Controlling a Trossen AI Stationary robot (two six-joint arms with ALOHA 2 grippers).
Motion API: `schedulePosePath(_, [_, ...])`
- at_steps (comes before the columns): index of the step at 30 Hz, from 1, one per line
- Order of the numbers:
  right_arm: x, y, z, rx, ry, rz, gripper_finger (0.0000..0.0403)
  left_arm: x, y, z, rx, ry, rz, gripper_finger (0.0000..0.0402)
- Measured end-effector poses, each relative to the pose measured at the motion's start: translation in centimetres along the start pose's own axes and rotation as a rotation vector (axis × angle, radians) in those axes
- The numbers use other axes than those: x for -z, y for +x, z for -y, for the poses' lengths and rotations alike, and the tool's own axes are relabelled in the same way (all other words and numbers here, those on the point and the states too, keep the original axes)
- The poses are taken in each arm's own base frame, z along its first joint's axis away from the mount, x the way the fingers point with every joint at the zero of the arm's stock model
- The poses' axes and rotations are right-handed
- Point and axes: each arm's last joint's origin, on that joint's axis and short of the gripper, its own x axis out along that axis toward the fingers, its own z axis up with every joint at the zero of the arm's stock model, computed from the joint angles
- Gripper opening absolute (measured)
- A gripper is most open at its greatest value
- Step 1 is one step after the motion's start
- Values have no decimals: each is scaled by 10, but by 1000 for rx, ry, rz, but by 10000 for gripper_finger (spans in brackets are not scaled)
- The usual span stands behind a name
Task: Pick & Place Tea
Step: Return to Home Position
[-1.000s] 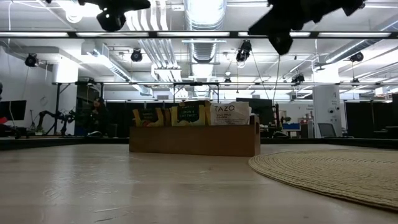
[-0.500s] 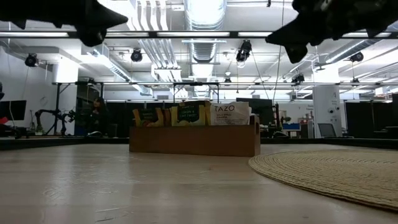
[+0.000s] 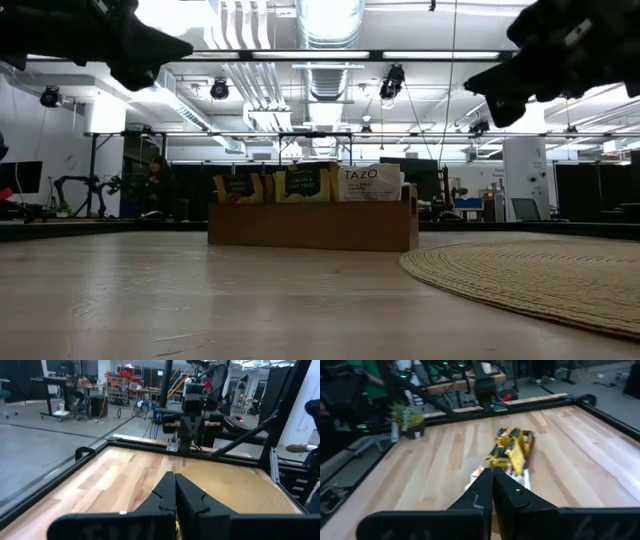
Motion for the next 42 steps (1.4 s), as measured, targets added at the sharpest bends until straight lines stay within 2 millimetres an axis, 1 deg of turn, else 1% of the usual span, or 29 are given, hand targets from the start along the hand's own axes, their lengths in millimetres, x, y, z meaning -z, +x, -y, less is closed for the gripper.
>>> schedulePosePath(7, [13, -15, 0, -32, 9, 61, 9, 26, -3, -3, 6, -2, 14, 0])
schedulePosePath(15, [23, -26, 1, -44, -9, 137, 9, 41, -5, -4, 6, -2, -5, 0])
schedulePosePath(18, [31, -28, 2, -45, 5, 141, 9, 49, -4, -5, -14, -2, -26, 0])
schedulePosePath(21, [35, -29, 3, -44, 14, 136, 9, 56, -4, -7, -29, -4, -48, 0])
schedulePosePath(28, [38, -31, 3, -36, 2, 115, 9, 64, -6, -8, -41, 1, -130, 0])
schedulePosePath(42, [33, -39, 2, -37, -44, 179, 9, 59, -13, -7, -33, 25, -68, 0])
